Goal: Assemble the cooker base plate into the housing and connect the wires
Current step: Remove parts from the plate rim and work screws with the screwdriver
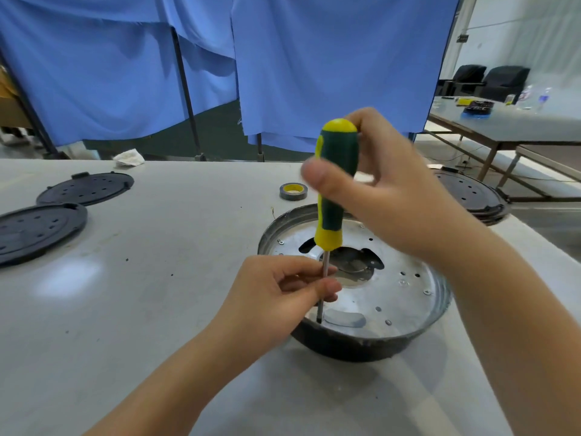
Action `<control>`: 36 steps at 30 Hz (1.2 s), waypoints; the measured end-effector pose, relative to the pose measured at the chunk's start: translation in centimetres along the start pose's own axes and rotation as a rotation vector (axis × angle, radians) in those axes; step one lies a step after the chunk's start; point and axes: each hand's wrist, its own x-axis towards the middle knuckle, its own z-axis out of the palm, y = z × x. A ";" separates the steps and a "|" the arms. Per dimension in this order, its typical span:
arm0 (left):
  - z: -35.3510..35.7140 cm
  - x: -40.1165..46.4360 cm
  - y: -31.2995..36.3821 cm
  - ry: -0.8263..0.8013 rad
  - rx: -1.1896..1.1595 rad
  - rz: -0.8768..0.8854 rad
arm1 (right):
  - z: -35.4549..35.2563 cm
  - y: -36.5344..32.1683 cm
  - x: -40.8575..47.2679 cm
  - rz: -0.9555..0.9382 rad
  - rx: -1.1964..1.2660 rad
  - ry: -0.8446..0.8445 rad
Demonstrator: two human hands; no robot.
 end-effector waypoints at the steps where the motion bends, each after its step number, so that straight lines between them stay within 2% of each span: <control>1: -0.1 0.0 0.0 -0.030 0.014 -0.003 | -0.3 0.4 0.1 0.072 0.175 -0.148; 3: -0.3 0.1 0.2 -0.096 0.052 -0.007 | -1.1 1.2 0.3 0.159 0.474 -0.352; 6: -0.6 0.0 0.3 -0.182 0.092 0.010 | -1.8 2.3 0.3 0.126 0.619 -0.479; 8: -0.8 0.0 0.3 -0.214 0.108 0.024 | -1.7 2.8 0.4 0.115 0.591 -0.443; 11: -0.8 -0.2 0.2 -0.231 0.097 0.046 | -1.3 2.8 0.5 0.125 0.443 -0.283; 14: -0.4 -0.1 0.0 -0.110 0.079 0.074 | -0.7 2.1 0.6 0.094 0.201 -0.153; 18: 0.0 0.1 -0.4 0.063 0.102 0.083 | 0.4 1.2 0.4 0.032 0.056 -0.053; 20: 0.1 0.0 -0.5 0.075 0.036 0.061 | 0.2 1.4 0.4 0.055 0.078 -0.092; 23: 0.2 0.0 -0.3 0.019 -0.003 0.030 | -0.8 1.8 0.3 0.144 0.350 -0.359; 26: 0.0 0.1 -0.2 -0.043 0.042 0.036 | -1.5 2.4 0.1 0.161 0.565 -0.484; 32: -0.4 0.1 -0.2 -0.185 0.136 0.066 | -1.3 2.8 0.4 0.107 0.288 -0.282; 36: -0.6 -0.1 -0.1 -0.222 0.163 0.100 | -0.4 2.2 0.4 0.055 0.186 -0.236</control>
